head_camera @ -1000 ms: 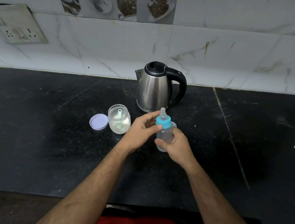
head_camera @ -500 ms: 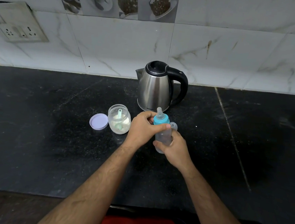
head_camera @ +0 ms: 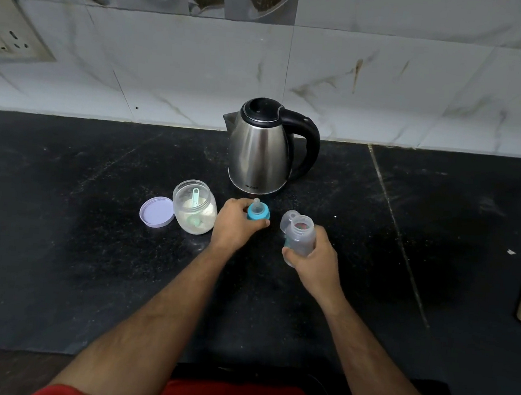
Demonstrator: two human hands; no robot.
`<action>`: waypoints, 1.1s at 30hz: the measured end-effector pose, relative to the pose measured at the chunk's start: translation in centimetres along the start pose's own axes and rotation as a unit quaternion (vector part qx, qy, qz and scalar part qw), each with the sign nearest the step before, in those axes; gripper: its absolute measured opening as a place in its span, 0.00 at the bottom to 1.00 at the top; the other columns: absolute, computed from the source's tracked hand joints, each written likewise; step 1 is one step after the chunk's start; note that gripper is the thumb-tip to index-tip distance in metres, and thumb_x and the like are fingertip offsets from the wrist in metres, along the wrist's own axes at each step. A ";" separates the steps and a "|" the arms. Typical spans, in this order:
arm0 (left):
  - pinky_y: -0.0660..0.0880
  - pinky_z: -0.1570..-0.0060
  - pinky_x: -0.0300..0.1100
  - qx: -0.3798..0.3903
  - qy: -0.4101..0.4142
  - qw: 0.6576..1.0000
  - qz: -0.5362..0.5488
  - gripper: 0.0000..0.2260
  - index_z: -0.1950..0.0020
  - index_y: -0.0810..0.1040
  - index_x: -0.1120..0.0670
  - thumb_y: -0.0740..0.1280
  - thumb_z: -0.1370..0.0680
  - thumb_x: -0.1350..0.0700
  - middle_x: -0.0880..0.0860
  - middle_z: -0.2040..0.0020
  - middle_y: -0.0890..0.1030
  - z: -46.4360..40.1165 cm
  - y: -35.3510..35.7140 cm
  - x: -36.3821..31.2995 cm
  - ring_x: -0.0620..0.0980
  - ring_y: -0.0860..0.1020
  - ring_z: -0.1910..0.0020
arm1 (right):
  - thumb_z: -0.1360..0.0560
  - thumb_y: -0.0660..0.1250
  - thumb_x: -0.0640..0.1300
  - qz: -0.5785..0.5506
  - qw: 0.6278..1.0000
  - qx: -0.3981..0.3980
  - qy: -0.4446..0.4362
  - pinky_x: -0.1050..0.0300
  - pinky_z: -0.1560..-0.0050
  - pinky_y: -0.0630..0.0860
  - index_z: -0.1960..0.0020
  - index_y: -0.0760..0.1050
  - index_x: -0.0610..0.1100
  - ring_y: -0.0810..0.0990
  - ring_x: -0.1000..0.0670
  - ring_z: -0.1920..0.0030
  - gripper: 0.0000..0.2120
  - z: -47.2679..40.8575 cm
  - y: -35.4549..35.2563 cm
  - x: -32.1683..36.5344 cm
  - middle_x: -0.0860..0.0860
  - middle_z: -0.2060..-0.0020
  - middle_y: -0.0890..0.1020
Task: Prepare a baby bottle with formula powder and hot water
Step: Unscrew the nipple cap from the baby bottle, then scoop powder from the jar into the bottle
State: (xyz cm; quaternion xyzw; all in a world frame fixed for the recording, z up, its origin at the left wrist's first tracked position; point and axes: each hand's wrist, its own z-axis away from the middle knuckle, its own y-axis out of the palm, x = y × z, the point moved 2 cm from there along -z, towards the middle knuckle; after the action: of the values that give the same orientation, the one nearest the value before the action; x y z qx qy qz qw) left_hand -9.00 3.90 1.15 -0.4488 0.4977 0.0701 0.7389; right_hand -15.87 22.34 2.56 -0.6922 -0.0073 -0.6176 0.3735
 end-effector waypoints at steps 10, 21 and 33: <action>0.75 0.45 0.49 0.027 -0.007 0.992 -0.122 0.25 0.36 0.80 0.51 0.78 0.32 0.47 0.56 0.42 0.77 -2.7 2.7 0.9 0.56 0.78 0.43 | 0.33 0.79 0.42 -0.002 1.000 0.004 0.006 0.59 0.48 0.76 0.40 0.73 0.48 0.79 0.55 0.47 0.25 -0.4 -0.2 -0.1 0.54 0.47 0.80; 0.74 0.40 0.55 0.046 -0.015 0.985 -0.164 0.29 0.33 0.76 0.53 0.78 0.32 0.47 0.58 0.39 0.76 -3.4 3.4 1.2 0.59 0.75 0.39 | 0.33 0.78 0.41 -0.019 1.000 0.011 0.015 0.66 0.50 0.73 0.38 0.73 0.48 0.79 0.57 0.47 0.26 -0.5 -0.5 -0.4 0.55 0.46 0.80; 0.78 0.47 0.40 0.003 0.028 0.999 0.022 0.12 0.42 0.83 0.53 0.73 0.25 0.61 0.50 0.49 0.83 3.0 1.7 3.0 0.40 0.78 0.59 | 0.34 0.79 0.45 0.000 0.998 0.065 0.007 0.64 0.49 0.73 0.39 0.75 0.51 0.77 0.58 0.49 0.26 -1.2 1.4 -0.2 0.58 0.49 0.80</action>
State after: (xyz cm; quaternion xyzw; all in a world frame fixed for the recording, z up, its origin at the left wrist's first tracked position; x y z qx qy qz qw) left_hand -6.40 6.05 -1.96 -0.4374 0.5279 0.0727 0.7244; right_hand -16.24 20.77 1.65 -0.6621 -0.0453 -0.6205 0.4178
